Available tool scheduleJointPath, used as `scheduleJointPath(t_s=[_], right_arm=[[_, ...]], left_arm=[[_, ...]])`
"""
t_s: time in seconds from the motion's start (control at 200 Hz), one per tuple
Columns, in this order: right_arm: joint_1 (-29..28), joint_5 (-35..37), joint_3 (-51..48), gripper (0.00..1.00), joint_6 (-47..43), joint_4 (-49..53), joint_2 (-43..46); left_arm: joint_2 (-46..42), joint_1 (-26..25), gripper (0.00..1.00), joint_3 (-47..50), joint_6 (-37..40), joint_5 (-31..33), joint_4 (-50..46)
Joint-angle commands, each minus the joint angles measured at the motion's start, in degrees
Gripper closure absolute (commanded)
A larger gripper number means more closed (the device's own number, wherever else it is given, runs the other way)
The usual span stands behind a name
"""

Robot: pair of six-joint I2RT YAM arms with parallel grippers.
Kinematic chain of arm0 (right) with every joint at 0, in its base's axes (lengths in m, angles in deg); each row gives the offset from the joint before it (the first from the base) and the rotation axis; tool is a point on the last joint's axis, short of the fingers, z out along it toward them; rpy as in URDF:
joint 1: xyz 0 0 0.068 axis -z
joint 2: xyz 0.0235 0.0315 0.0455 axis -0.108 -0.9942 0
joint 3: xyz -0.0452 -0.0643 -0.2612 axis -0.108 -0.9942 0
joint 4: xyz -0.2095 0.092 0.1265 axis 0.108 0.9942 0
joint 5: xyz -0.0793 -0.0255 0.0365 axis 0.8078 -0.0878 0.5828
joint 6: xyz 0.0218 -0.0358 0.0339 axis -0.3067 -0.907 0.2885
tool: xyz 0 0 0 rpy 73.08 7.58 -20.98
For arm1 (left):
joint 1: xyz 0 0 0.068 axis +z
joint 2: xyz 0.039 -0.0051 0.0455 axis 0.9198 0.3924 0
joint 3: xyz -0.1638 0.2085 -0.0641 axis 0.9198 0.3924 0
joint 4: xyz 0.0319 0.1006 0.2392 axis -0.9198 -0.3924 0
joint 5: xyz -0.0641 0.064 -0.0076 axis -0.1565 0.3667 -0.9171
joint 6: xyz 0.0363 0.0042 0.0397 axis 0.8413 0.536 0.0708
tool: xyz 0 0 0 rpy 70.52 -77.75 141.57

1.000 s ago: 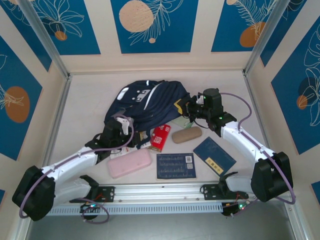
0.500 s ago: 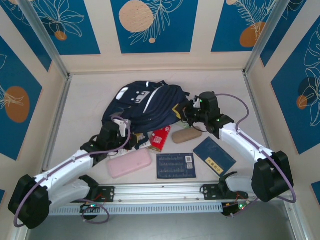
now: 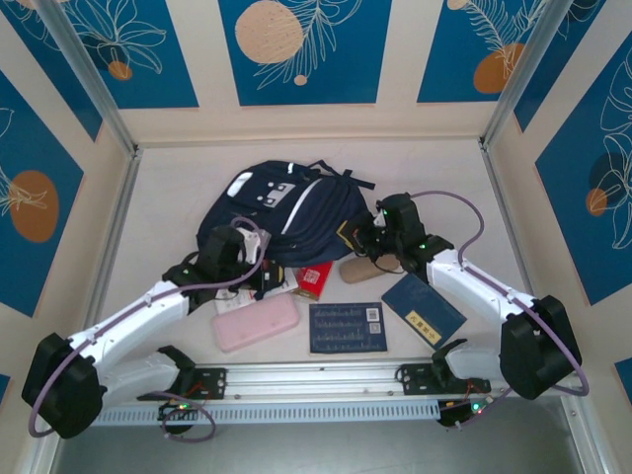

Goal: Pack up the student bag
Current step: Unzip the student bag at the top-center of the table.

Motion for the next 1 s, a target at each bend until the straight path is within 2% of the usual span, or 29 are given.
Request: scheduleJointPath(t_s=[0.0, 0.225, 0.53, 0.765, 0.995], right_arm=[[-1.67, 1.47, -0.08, 1.0, -3.48, 0.47, 0.07], [-2.21, 3.11, -0.01, 1.0, -5.99, 2.28, 0.43], [-2.93, 3.42, -2.04, 1.0, -6.19, 0.85, -0.79], [-2.67, 4.09, -2.76, 1.0, -8.19, 1.38, 0.34], [-3.11, -1.54, -2.7, 1.0, -9.24, -1.69, -2.49]], left_arm=[[1.48, -2.32, 0.98, -5.12, 1.0, -5.04, -0.14], [5.69, -6.41, 0.92, -13.27, 3.48, -6.61, -7.0], [14.94, -10.35, 0.88, -21.69, 3.95, -9.71, -9.14], [20.67, -11.74, 0.83, -24.74, 4.98, -8.92, -11.45], [27.71, -11.78, 0.79, -28.83, 3.17, -9.97, -10.47]])
